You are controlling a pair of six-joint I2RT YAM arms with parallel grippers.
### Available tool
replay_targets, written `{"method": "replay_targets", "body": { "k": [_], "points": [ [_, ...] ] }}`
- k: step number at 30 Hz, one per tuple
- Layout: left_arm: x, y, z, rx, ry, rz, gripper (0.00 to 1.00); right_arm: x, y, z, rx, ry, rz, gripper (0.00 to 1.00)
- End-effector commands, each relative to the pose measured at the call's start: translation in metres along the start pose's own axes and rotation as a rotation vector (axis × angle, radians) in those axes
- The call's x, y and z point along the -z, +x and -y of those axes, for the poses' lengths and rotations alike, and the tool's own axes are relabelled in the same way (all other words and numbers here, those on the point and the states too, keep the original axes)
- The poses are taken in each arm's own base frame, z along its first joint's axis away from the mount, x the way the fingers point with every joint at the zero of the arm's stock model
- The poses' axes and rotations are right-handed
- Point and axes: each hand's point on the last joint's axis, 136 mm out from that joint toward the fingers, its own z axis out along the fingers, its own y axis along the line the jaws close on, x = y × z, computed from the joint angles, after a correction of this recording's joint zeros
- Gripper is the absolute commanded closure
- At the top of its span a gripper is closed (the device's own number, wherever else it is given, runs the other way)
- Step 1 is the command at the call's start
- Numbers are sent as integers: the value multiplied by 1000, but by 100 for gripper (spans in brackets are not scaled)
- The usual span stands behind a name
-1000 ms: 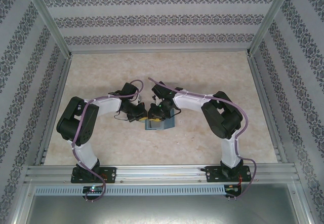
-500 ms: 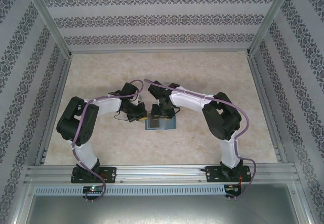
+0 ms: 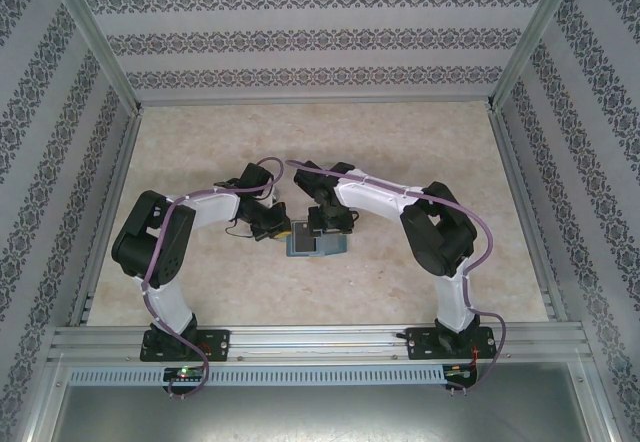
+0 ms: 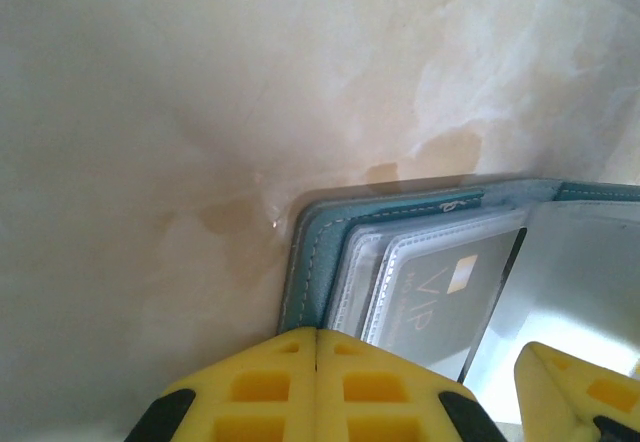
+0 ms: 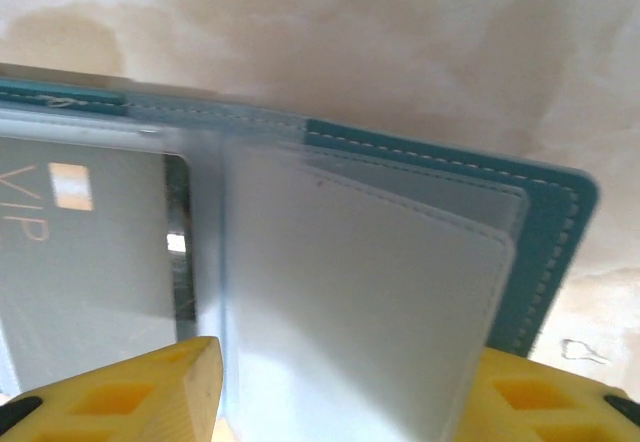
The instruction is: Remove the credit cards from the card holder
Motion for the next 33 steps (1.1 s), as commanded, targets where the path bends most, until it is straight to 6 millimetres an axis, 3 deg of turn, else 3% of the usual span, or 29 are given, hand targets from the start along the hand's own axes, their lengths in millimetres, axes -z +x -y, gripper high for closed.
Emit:
{"method": "replay_targets", "body": {
  "k": [1, 11, 16, 26, 33],
  "points": [
    [-5, 7, -9, 3, -46, -43, 97, 14, -2, 23, 9, 82, 24, 44],
    [-4, 6, -7, -1, -46, -44, 97, -12, 8, 46, 0, 135, -34, 43],
    [4, 0, 4, -21, -31, -26, 97, -2, 4, 46, -5, 125, -5, 43],
    [23, -7, 26, -43, -5, 20, 97, 32, -9, 17, -37, -88, 67, 46],
    [12, 4, 45, -51, 50, -18, 97, 38, -19, -18, -106, -383, 79, 54]
  ]
}}
